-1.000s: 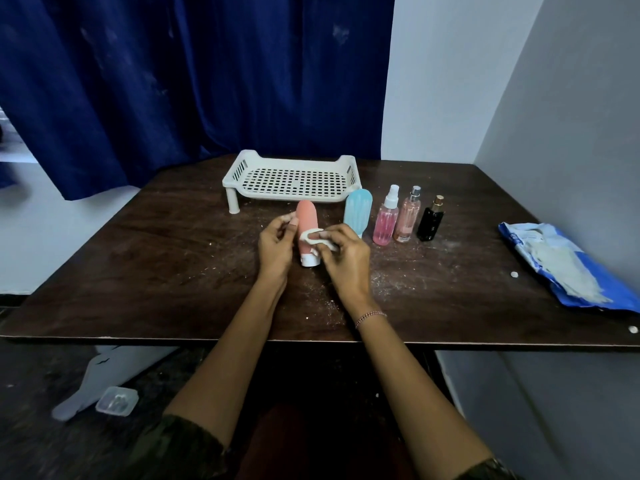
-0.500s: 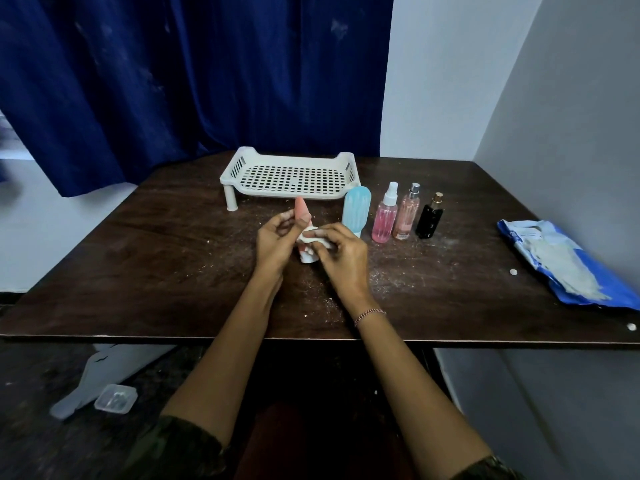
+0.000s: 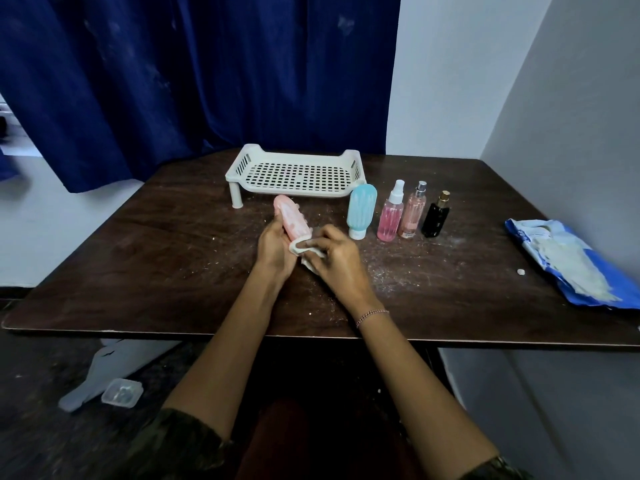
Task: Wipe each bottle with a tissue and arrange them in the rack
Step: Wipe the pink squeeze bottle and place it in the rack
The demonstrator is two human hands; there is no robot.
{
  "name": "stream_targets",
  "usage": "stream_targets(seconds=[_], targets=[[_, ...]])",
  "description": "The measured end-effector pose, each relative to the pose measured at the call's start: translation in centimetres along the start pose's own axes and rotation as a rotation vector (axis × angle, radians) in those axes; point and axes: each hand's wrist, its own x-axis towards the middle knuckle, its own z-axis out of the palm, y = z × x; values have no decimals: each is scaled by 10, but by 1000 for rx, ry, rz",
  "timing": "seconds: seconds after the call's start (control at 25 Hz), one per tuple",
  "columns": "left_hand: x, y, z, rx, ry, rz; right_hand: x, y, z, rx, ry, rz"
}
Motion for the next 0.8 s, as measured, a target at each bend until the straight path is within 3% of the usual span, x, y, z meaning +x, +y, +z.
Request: stream_targets(seconds=[0.08,0.28,0.48,0.68,0.8], targets=[[0,1,0,-23,-9,-11,1,0,1,6,2,-11],[0,1,-2,-37,-55,-1,3,3,-5,106,159,195],[-1,-1,1,-4,-87,9,4,9,-4,73,159,302],[1,-1,-2,1,-124,-16,2,3,-4,112,101,132],[1,-2,-3,11,-130,-29,-1,-1,0,-17,35,-54]])
